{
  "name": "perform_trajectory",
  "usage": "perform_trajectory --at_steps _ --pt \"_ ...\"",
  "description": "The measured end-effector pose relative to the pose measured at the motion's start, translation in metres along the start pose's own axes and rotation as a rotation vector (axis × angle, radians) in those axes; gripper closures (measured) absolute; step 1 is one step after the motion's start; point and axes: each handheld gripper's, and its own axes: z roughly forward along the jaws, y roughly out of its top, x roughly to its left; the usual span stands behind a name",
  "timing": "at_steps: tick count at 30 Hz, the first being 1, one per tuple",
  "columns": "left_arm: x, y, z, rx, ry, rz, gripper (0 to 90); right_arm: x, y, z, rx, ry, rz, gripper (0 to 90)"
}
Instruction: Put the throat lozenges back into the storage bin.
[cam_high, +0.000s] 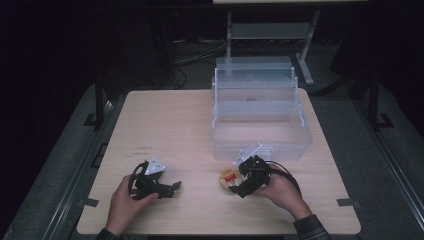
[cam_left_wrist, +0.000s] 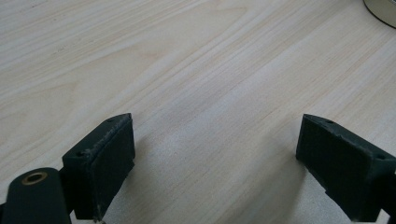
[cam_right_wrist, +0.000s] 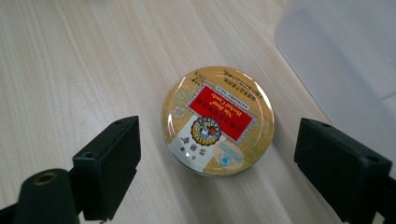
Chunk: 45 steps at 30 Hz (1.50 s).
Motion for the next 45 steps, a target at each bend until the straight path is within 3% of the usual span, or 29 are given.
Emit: perform_trajectory --at_steps 23,45 --pt "0.0 0.0 0.0 0.002 0.0 0.001 10.9 0.0 0.014 0.032 0.049 0.003 -0.023 13.8" --pt "0.0 0.0 0.0 0.004 0.0 0.003 10.9 -0.001 0.013 0.042 0.086 0.001 -0.023 18.7"
